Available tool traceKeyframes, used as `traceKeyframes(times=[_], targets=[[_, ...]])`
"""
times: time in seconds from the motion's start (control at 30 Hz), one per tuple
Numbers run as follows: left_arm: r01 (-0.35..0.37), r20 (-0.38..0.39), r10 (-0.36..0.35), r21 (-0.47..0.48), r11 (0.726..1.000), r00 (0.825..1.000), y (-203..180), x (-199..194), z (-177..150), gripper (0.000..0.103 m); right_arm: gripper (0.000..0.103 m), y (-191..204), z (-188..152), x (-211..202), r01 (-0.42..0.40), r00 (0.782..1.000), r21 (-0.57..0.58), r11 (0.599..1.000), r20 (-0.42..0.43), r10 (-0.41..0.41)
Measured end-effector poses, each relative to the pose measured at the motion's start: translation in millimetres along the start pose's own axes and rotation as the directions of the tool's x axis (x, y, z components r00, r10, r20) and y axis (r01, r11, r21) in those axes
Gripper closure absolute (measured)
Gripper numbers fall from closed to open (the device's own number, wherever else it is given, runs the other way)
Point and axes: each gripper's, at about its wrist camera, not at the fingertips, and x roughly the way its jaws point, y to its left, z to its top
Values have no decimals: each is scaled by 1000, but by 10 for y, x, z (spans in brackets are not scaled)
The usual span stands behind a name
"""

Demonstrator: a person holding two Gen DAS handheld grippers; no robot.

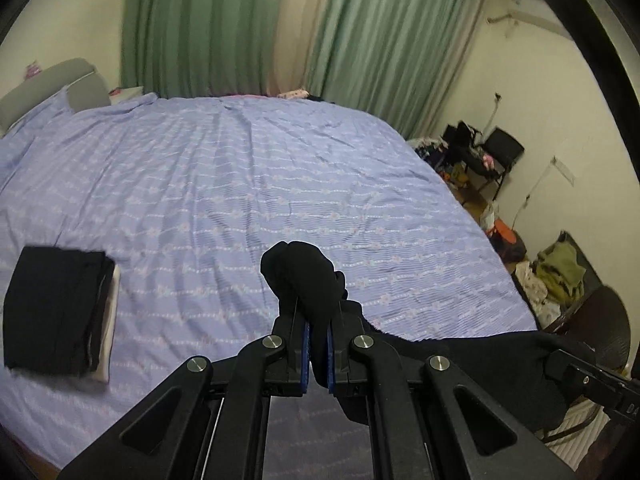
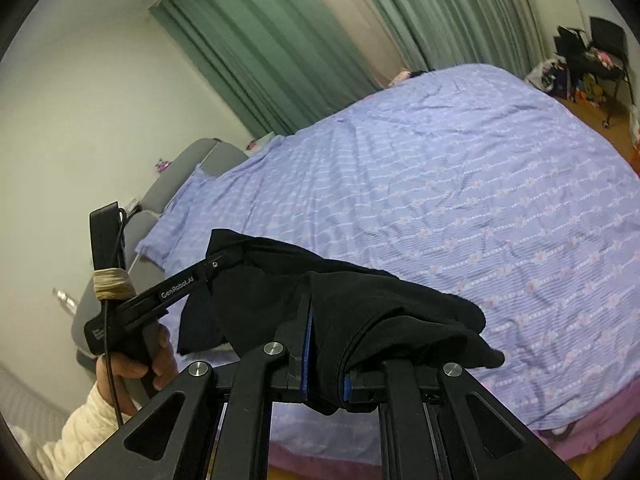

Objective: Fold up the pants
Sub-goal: 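Lift the folded pants with both grippers and carry them toward the bed head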

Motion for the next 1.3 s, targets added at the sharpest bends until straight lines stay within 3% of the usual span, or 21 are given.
traceKeyframes(times=[0.13, 0.33, 0.5, 0.63, 0.77, 0.97, 1.13, 1.3], targets=[[-59, 32, 60, -39, 997, 998, 28, -372, -220, 95, 91, 102, -121, -102, -66, 998, -34, 997, -23, 66], [-155, 69, 165, -137, 978, 984, 291, -921, -577, 95, 91, 391, -375, -100, -197, 978, -66, 978, -90, 190], [-178, 88, 203, -234, 956, 975, 859, -1311, -788, 95, 91, 891, -509, 78, -263, 957, -117, 958, -159, 243], [-163, 123, 202, -270, 949, 972, 1487, -1597, -871, 95, 91, 1429, -587, 320, -298, 948, -167, 940, -169, 270], [-129, 133, 164, -242, 962, 977, 2187, -1760, -749, 95, 91, 2021, -737, 663, -290, 952, -159, 944, -148, 268], [-96, 96, 112, -151, 984, 989, 3140, -1893, -262, 95, 91, 2759, -914, 1196, -238, 965, -47, 970, -127, 231], [-43, 78, 56, -166, 985, 995, 3612, -1822, 154, 95, 91, 3210, -839, 1460, -226, 971, -63, 972, -97, 220], [0, 99, 14, -136, 991, 995, 3805, -1653, 621, 95, 91, 3441, -629, 1637, -215, 976, -78, 973, -45, 212]])
